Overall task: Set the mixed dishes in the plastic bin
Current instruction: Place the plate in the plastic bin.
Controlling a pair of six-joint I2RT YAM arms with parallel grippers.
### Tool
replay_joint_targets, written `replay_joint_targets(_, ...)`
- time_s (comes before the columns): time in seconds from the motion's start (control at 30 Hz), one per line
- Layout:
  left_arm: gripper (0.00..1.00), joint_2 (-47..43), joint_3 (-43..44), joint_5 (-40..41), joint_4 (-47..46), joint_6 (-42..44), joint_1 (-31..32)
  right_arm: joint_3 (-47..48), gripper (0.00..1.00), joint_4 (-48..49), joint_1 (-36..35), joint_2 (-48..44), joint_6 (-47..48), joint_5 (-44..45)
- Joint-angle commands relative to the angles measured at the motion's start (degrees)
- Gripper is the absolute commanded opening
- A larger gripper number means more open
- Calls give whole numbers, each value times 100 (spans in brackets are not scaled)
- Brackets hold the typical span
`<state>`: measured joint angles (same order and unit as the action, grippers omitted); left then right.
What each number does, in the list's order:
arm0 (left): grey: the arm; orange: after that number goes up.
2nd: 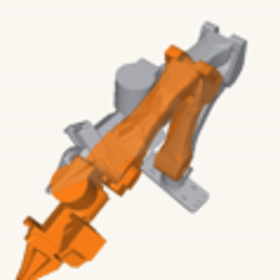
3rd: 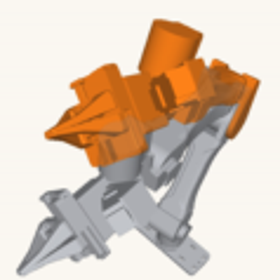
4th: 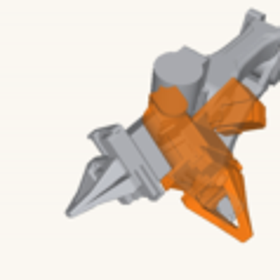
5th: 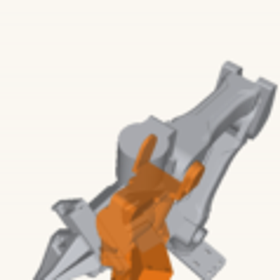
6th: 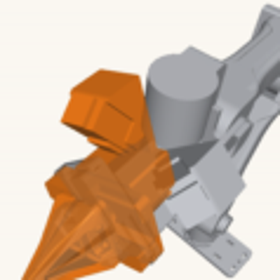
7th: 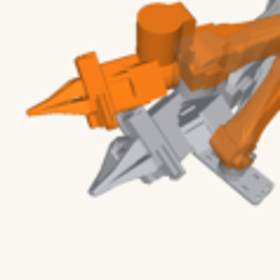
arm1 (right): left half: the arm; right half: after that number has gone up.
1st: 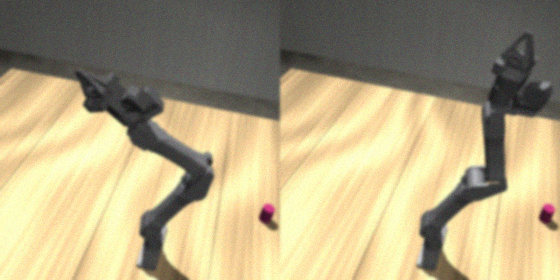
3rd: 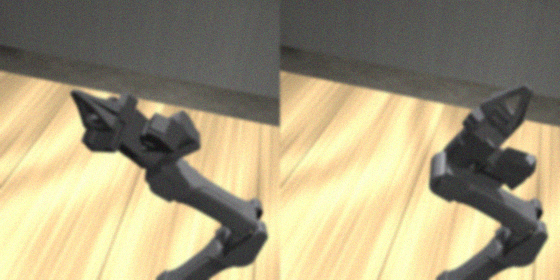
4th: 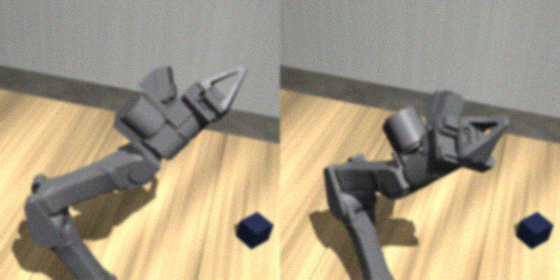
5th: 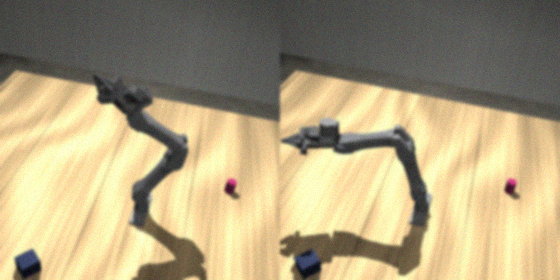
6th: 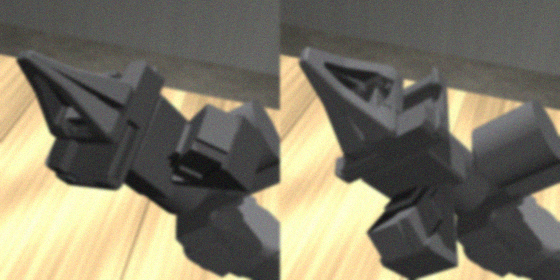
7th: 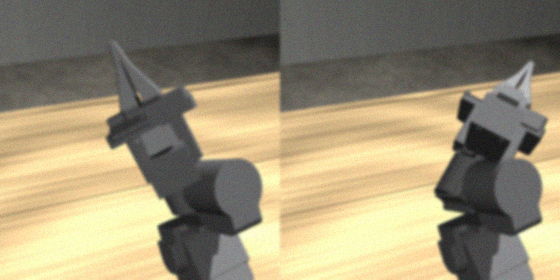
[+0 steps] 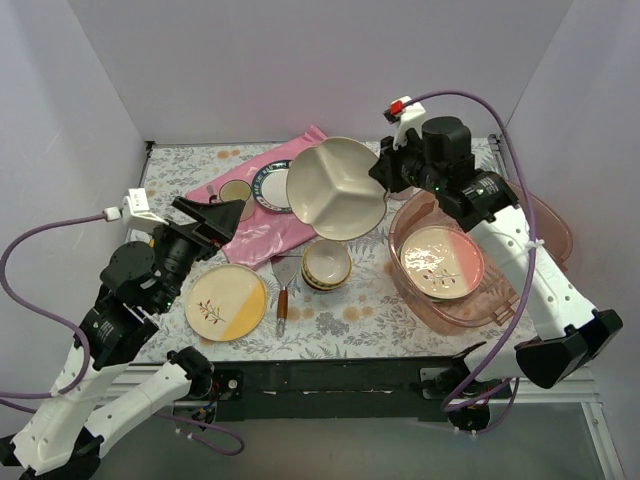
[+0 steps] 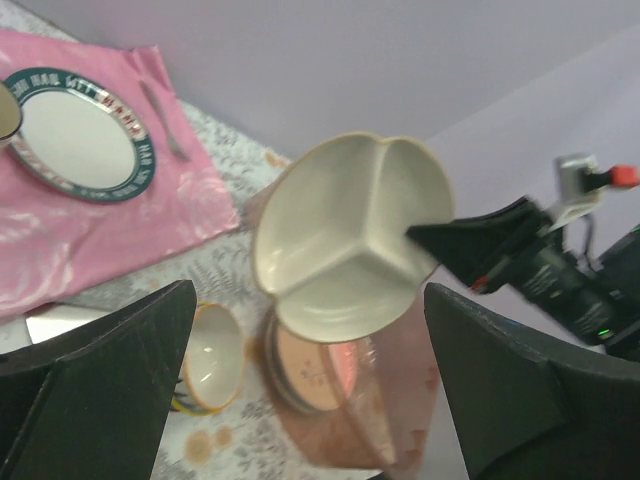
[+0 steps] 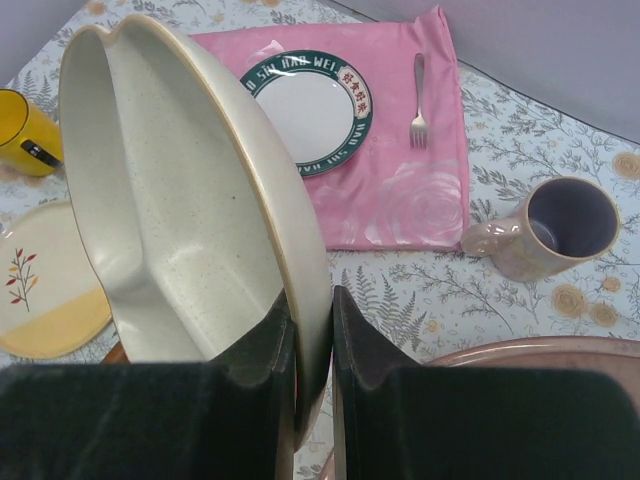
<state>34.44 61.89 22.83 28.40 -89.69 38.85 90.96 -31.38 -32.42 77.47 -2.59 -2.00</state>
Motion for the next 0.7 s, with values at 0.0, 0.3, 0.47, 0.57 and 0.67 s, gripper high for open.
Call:
replay_joint_targets(0.0,98,256,-35,-262,763,979,8,107,1,1028,701,-566,-110,-1266)
replay_joint_targets(0.3,98,766,-686,-498,772,1682,8,-464,1,747,3564,-654,650,-4087)
replay_joint_targets(0.47,98,1371,-740,-596,903,1325,0,-913,1,589,4867,-724,1058,-4748)
replay_joint_targets(0.57,98,1522,-748,-473,991,587,-61,-1167,1,650,5272,-830,1024,-4792)
replay_joint_targets(0.67,98,1426,-906,-1042,581,-65,-341,-1221,1,536,5352,-891,1146,-4626)
